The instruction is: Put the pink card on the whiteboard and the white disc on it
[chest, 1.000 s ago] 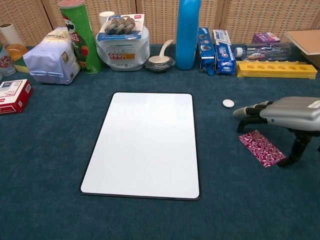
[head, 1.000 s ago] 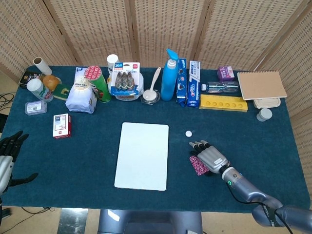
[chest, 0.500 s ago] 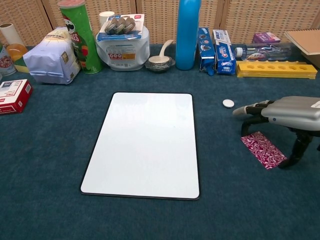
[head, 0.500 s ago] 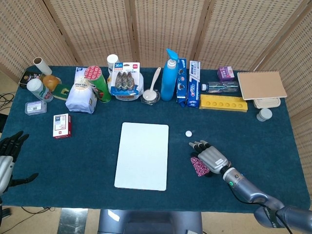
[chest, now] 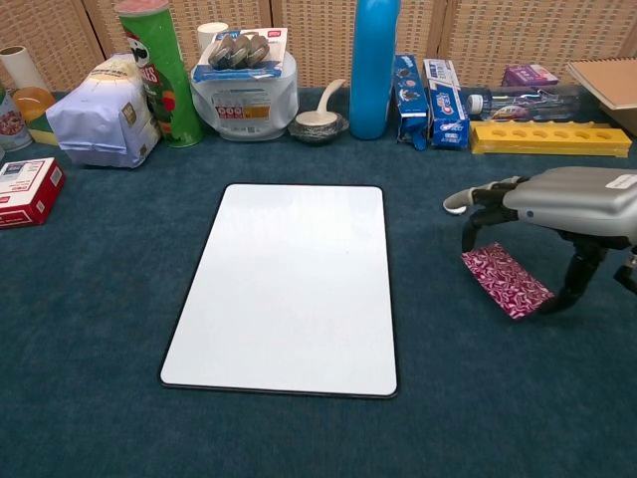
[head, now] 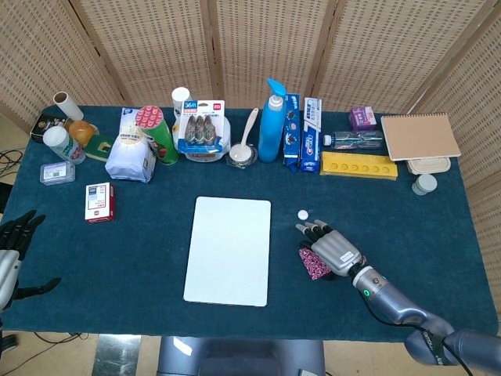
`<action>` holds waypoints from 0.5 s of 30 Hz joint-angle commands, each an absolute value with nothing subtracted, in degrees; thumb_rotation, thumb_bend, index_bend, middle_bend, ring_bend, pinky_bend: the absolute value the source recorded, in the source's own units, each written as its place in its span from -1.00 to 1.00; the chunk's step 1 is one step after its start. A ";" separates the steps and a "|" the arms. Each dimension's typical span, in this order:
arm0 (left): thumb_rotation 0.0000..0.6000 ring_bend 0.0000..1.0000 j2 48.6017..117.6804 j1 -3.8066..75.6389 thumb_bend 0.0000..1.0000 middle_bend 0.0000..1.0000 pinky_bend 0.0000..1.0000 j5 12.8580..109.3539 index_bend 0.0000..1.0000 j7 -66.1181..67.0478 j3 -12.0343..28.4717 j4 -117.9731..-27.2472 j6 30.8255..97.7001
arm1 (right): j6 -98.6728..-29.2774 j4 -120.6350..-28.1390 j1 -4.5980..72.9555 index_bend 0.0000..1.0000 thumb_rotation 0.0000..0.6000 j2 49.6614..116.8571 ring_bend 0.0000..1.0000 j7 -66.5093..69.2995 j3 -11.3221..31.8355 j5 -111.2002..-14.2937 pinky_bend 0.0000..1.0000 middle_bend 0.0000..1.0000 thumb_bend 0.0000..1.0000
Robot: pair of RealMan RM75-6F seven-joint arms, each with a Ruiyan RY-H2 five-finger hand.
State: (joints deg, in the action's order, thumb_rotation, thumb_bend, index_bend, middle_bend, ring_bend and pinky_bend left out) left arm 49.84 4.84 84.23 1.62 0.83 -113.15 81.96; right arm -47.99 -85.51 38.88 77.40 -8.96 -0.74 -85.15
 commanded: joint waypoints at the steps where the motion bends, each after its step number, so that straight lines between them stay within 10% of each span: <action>1: 1.00 -1.00 49.68 4.81 -0.89 -1.00 -1.00 84.31 -1.00 1.30 0.81 -113.10 81.97 | -47.29 -87.85 39.61 -0.14 1.00 77.18 -1.00 -11.40 0.34 -83.53 -1.00 -0.93 -0.70; 15: 1.00 -1.00 48.26 4.43 -0.89 -1.00 -1.00 84.25 -1.00 -1.97 0.79 -112.61 82.18 | -44.37 -96.27 46.72 -0.14 1.00 83.30 -1.00 -29.66 7.80 -69.05 -1.00 -0.93 -0.70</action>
State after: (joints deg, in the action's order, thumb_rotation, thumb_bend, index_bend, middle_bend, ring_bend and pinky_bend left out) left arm 48.46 4.50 84.21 -1.65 0.83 -112.66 82.19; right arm -45.26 -94.85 44.00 80.48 -25.06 5.34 -73.82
